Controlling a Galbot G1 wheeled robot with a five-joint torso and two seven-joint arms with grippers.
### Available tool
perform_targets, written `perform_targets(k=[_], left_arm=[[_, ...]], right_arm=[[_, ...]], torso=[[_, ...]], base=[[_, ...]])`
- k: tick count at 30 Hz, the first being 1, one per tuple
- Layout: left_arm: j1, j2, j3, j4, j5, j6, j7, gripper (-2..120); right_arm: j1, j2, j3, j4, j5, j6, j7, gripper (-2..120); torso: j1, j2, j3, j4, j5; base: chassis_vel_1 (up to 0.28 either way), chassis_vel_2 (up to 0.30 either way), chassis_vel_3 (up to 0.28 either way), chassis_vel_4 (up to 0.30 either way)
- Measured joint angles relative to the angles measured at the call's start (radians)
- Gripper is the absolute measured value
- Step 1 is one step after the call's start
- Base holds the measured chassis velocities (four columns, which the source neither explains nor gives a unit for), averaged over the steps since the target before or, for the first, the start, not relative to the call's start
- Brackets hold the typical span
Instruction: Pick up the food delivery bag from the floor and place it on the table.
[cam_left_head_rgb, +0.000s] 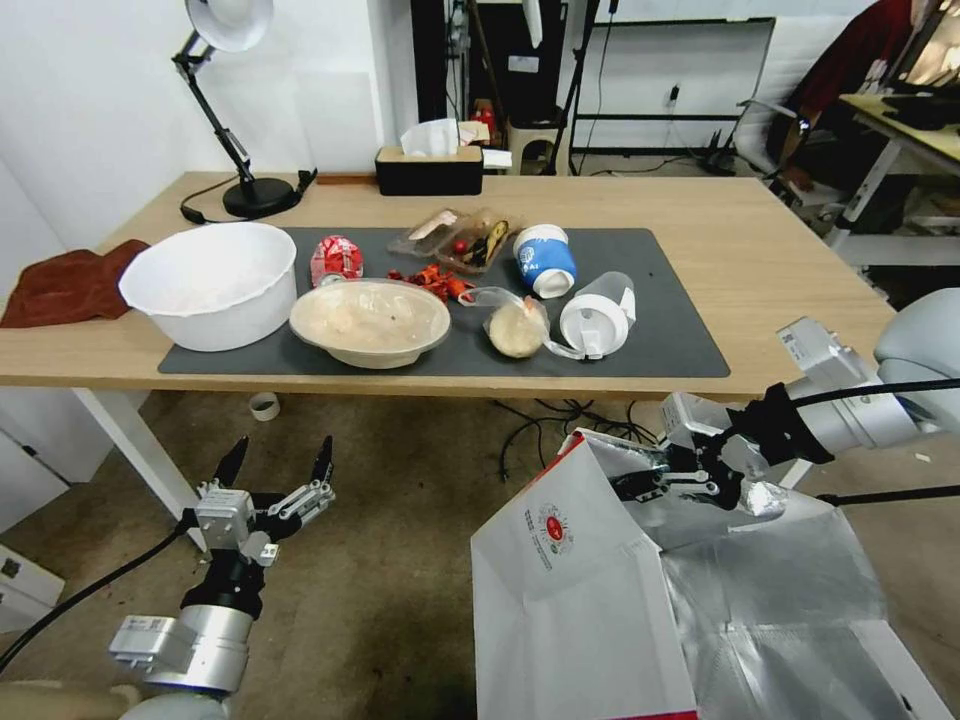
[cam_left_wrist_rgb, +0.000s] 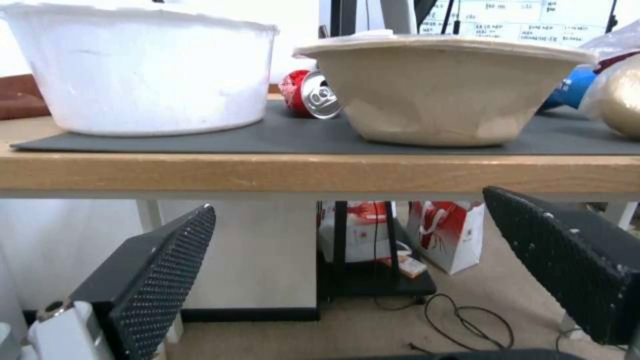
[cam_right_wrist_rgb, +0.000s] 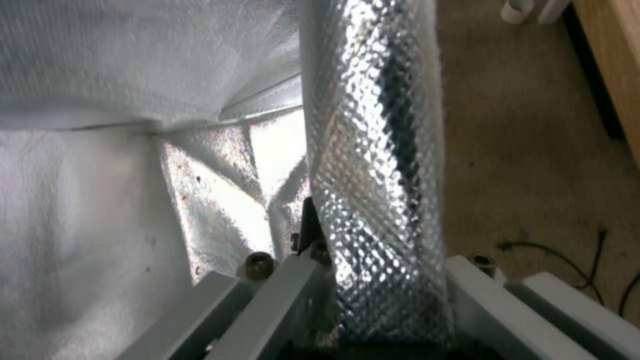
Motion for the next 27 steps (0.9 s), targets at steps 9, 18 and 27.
perform_targets(k=[9, 18, 27], left_arm=[[0.0, 0.0, 0.0, 0.0, 0.0, 0.0, 0.0, 100], [0.004, 0.0, -0.001, 0.003, 0.0, -0.001, 0.001, 100], [0.001, -0.005, 0.004, 0.006, 0.005, -0.002, 0.001, 100]], right_arm=[[-0.001, 0.001, 0.0, 0.001, 0.0, 0.0, 0.0, 0], [-0.001, 0.007, -0.001, 0.002, -0.003, 0.0, 0.0, 0], [-0.006, 0.012, 0.0, -0.002, -0.008, 0.0, 0.0, 0]], torso=[[0.006, 0.016, 0.009, 0.0, -0.0001], [0.024, 0.058, 0.034, 0.0, 0.0], [0.041, 0.099, 0.058, 0.0, 0.0]], base=[[0.0, 0.0, 0.0, 0.0], [0.0, 0.0, 0.0, 0.0], [0.0, 0.0, 0.0, 0.0]])
